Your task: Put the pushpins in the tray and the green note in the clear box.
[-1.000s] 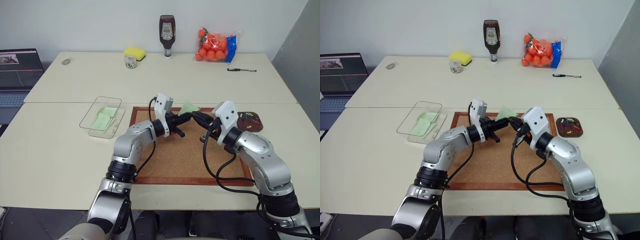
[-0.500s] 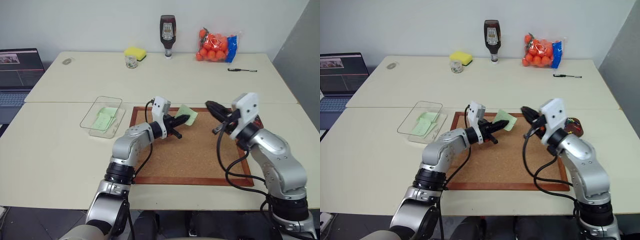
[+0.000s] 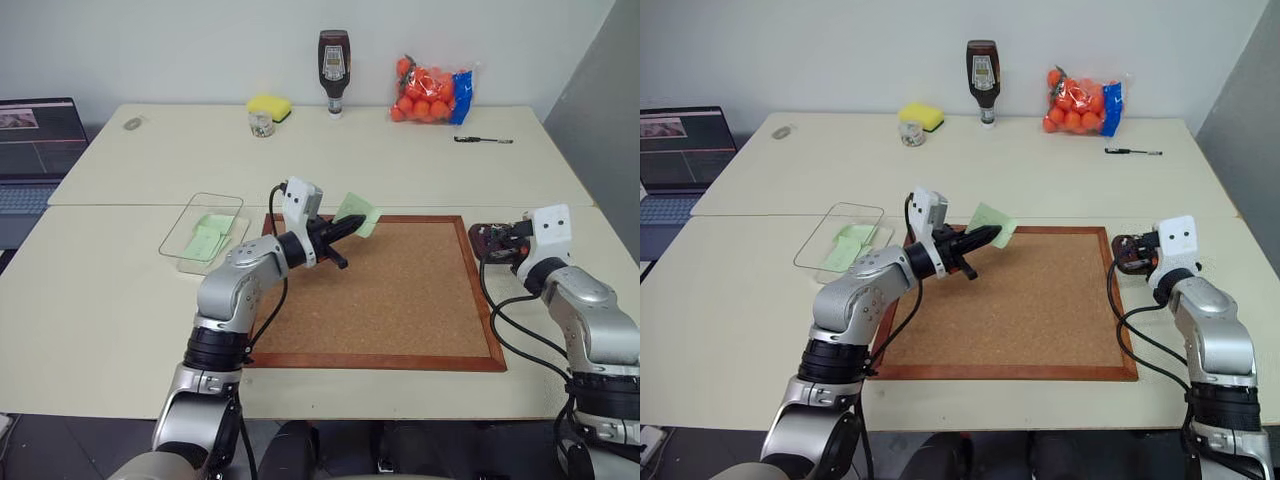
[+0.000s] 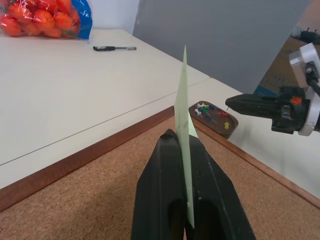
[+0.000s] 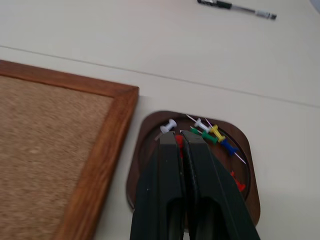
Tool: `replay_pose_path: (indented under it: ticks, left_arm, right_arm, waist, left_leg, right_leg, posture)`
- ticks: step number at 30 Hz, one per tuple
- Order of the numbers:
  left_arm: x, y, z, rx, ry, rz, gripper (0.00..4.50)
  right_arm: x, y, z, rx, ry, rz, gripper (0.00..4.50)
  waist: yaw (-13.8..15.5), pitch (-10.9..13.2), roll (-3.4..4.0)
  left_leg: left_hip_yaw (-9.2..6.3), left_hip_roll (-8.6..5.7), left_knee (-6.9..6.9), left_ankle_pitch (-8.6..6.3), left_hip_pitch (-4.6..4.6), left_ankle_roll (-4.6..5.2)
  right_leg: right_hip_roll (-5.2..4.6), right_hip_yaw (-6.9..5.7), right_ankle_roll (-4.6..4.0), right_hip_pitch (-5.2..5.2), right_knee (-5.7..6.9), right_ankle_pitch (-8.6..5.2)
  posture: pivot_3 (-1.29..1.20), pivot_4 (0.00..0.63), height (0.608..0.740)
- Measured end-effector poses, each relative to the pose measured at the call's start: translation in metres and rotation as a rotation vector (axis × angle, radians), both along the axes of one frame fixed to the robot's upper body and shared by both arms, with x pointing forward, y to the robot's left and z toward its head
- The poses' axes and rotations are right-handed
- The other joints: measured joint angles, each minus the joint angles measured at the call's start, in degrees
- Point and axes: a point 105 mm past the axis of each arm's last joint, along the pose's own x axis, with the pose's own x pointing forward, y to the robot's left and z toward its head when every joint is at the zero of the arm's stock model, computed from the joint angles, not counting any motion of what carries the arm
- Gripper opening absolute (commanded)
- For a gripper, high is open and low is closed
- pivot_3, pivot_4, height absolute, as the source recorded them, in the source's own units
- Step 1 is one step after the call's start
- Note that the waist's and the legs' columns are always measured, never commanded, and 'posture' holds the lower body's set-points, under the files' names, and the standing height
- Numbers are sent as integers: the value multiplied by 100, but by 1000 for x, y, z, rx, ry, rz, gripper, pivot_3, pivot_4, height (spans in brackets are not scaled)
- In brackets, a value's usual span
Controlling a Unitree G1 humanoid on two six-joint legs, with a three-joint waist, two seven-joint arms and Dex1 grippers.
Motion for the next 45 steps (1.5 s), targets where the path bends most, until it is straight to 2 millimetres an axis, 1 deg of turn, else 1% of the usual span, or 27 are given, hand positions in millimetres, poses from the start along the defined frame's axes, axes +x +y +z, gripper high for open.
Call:
replay_pose_path:
  ticks: [2,3,7,12,13,14,17,21,24,26,30,32,33,34,35,36,37,39,42,45]
  left_arm:
    - [-2,-1,0,4,-7,-5,0]
    - [-4,-2,0,11,-12,-11,0]
    - [-5,-1,-1,19,-12,-14,0]
    - [-4,0,-1,23,-15,-12,0]
    - [-4,0,-1,24,-16,-12,0]
    - [-4,0,-1,25,-17,-11,0]
    - [-4,0,-1,27,-19,-11,0]
    - [-4,0,-1,33,-26,-8,0]
    - [-3,1,0,33,-37,-4,0]
    - [-3,1,0,35,-38,-2,0]
    - [5,15,3,92,-75,81,0]
    - [10,25,9,129,-104,140,0]
    - [14,34,16,164,-141,192,0]
    - [15,40,23,186,-168,223,0]
    - [16,45,26,207,-187,246,0]
    - [18,54,33,244,-216,296,0]
    - [19,61,36,257,-228,327,0]
    - [20,83,44,316,-253,437,0]
    - [18,107,47,374,-261,552,0]
    - [18,133,39,433,-227,665,0]
  right_arm:
    - [4,-5,-5,2,17,-18,460]
    - [6,-9,-7,4,24,-29,540]
    - [10,-13,-12,14,35,-43,1407]
    - [10,-13,-12,18,35,-41,2473]
    - [10,-13,-12,18,35,-40,2776]
    - [10,-13,-12,19,34,-40,2957]
    - [9,-11,-12,25,36,-36,3689]
    - [9,-10,-10,32,27,-31,4450]
    - [5,-7,-2,31,-6,-17,4450]
    - [3,-3,7,26,-40,5,4450]
    - [-15,24,45,-31,-152,157,4450]
    - [-26,49,58,-38,-185,296,4450]
    - [-33,72,65,-29,-201,421,4450]
    - [-39,89,67,-24,-205,507,4450]
    - [-43,99,69,-22,-205,560,4450]
    - [-48,117,70,-17,-203,657,4450]
    - [-51,126,70,-13,-199,711,4450]
    - [-56,157,74,-29,-188,874,4450]
    - [-59,183,77,-40,-184,1014,4450]
    - [-53,199,75,-38,-178,1076,4450]
  waist:
    - [1,0,0]
    - [5,0,0]
    - [4,0,0]
    - [3,0,0]
    - [3,0,0]
    - [3,0,0]
    - [3,0,0]
    - [4,0,0]
    - [5,0,0]
    - [2,0,0]
    - [-2,0,0]
    - [-6,1,-2]
    - [-14,3,-5]
    - [-17,3,-5]
    - [-17,3,-5]
    - [-17,4,-6]
    - [-16,4,-6]
    - [-31,6,-10]
    - [-17,7,-12]
    - [-8,8,-14]
  left_leg:
    - [2,0,0,0,-1,0]
    - [2,0,0,0,-1,0]
    - [4,0,0,0,-1,0]
    - [4,0,0,0,-1,0]
    - [4,0,0,0,-1,0]
    - [4,0,0,0,-1,0]
    - [4,0,0,0,-1,0]
    - [4,0,0,0,-1,0]
    - [3,0,0,0,-1,0]
    - [4,0,0,0,-1,0]
    - [1,1,-2,0,-1,0]
    - [-1,3,-2,-1,0,0]
    - [-2,3,-2,-1,0,1]
    - [-4,4,-2,-1,1,1]
    - [-5,4,-2,-1,2,1]
    - [-5,4,-2,-1,2,1]
    - [-5,3,-1,-1,2,1]
    - [-9,3,-1,-1,2,1]
    - [-16,3,-3,-1,0,1]
    - [-15,2,-2,0,-3,0]
  right_leg:
    - [0,2,0,0,-2,0]
    - [-1,2,0,0,-2,0]
    - [-1,3,0,0,-2,0]
    - [-1,3,0,0,-1,0]
    - [-1,3,0,0,-1,0]
    - [-1,3,0,0,-1,0]
    - [-1,3,0,0,-1,0]
    - [-1,3,0,0,-1,0]
    - [-1,3,0,0,-2,0]
    - [-1,3,1,0,-2,0]
    - [0,2,1,-3,-1,-1]
    - [2,0,2,-2,0,-1]
    - [3,0,5,-3,1,-2]
    - [4,-1,10,-2,1,-5]
    - [4,-2,11,-2,1,-6]
    - [4,-1,11,-2,1,-6]
    - [3,-1,9,-2,0,-5]
    - [4,-3,5,-3,0,-2]
    - [3,-9,2,-4,-3,-1]
    - [1,-8,1,-5,-6,0]
  posture:
    - [0,150,740]
    - [0,150,740]
    - [0,150,740]
    - [0,150,740]
    - [0,150,740]
    - [0,150,740]
    - [0,150,740]
    - [0,150,740]
    - [0,150,740]
    - [0,150,740]
    - [0,150,740]
    - [0,150,740]
    - [0,150,740]
    - [0,150,740]
    - [0,150,740]
    - [0,150,740]
    - [0,150,740]
    - [0,150,740]
    - [0,150,740]
    - [0,150,740]
